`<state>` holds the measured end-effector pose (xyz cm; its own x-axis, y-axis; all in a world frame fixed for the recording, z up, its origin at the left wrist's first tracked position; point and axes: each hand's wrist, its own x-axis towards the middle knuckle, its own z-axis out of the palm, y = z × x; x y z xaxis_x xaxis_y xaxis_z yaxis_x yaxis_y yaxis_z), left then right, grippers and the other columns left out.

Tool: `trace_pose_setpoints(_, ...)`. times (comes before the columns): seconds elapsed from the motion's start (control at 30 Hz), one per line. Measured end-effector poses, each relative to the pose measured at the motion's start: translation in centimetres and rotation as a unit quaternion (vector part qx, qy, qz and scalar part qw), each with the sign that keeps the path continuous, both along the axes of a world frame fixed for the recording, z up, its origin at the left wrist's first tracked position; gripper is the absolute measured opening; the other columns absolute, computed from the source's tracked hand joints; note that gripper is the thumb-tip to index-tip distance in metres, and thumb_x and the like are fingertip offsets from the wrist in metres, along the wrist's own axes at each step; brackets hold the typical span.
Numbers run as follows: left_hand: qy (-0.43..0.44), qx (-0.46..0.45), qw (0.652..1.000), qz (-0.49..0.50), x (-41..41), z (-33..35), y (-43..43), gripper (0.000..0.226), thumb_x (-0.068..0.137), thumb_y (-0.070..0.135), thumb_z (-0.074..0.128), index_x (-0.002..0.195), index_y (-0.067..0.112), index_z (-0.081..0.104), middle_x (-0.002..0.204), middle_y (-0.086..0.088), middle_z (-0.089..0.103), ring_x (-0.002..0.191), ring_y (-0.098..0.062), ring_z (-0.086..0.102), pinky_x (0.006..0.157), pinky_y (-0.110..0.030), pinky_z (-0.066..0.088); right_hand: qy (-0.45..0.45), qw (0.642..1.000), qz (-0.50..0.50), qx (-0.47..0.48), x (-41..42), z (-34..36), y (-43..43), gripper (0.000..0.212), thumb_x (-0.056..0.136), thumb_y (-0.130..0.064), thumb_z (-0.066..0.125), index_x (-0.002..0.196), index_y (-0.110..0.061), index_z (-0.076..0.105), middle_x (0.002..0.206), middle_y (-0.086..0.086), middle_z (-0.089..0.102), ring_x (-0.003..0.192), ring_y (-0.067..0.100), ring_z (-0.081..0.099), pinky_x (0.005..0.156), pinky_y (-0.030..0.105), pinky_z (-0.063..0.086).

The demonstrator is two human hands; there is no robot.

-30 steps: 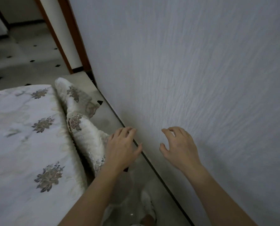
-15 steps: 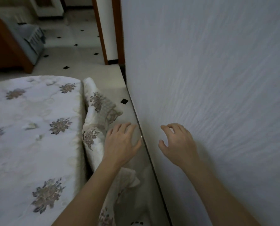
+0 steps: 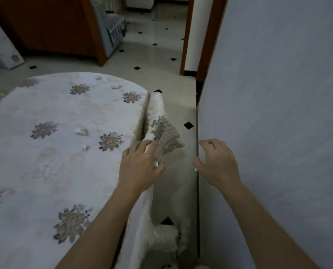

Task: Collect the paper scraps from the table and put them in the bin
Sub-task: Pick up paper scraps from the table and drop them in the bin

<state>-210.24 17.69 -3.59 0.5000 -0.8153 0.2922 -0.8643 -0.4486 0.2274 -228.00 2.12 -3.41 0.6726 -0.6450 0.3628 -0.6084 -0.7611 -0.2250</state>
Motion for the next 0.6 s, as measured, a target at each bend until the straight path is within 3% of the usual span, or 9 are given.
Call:
trace_pose_setpoints(0.17,-0.012,0.012,0.999,0.039,4.0,-0.2,-2.8,0.057,0.083,0.054,0.043,0.126,0.021,0.062,0.128,-0.001,0.064,0.118,-0.027,0.056,0.093,-0.045,0.047,0.024,0.998,0.032,0.054,6.2,-2.0,-5.4,0.042,0.079,-0.031,0.064,0.116,-0.011,0.067,0.103,0.012,0.065,0.096,0.031,0.06,0.078,0.042,0.053)
trace_pose_setpoints(0.6,0.032,0.054,0.973,0.224,14.4,-2.4,-10.5,0.054,0.082,0.048,0.058,0.129,0.022,0.061,0.131,0.001,0.063,0.121,-0.025,0.055,0.094,-0.045,0.048,0.05,0.974,0.194,0.109,22.9,-5.2,-17.3,0.046,0.078,-0.031,0.055,0.117,-0.01,0.066,0.104,0.011,0.064,0.094,0.03,0.059,0.078,0.044,0.054)
